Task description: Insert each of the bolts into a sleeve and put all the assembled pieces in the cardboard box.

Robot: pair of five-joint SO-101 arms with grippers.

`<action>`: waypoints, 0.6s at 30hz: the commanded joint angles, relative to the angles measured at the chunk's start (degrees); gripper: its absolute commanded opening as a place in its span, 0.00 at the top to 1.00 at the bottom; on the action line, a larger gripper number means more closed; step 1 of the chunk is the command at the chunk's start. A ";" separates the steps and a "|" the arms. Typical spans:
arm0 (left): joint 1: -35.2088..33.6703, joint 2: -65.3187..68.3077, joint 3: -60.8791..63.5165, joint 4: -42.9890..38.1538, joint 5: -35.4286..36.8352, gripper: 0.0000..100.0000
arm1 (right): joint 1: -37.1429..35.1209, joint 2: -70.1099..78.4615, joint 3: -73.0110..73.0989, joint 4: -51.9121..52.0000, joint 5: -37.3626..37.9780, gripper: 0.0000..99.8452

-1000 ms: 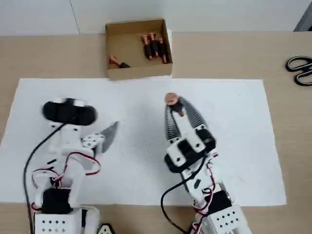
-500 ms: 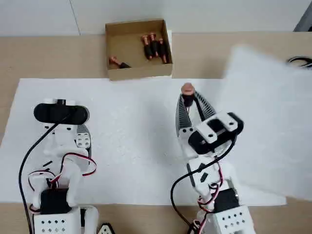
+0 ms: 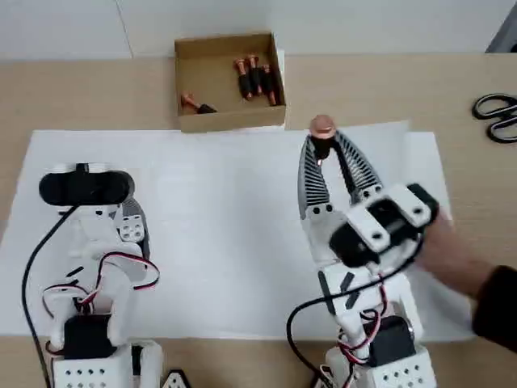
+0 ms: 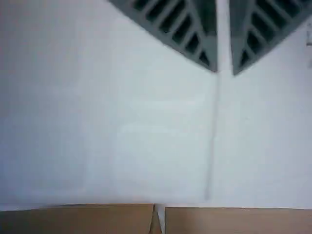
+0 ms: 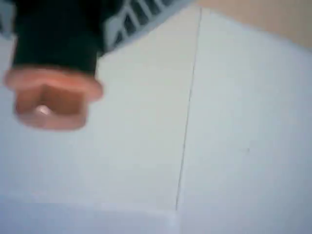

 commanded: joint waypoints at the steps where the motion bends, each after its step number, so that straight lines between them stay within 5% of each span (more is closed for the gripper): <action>1: 0.00 -0.44 -2.77 0.09 0.53 0.99 | -0.04 1.54 -4.84 -2.24 0.53 1.00; 18: 0.00 -0.44 -7.78 0.00 0.44 0.99 | -0.22 71.34 -57.85 -2.59 2.29 1.00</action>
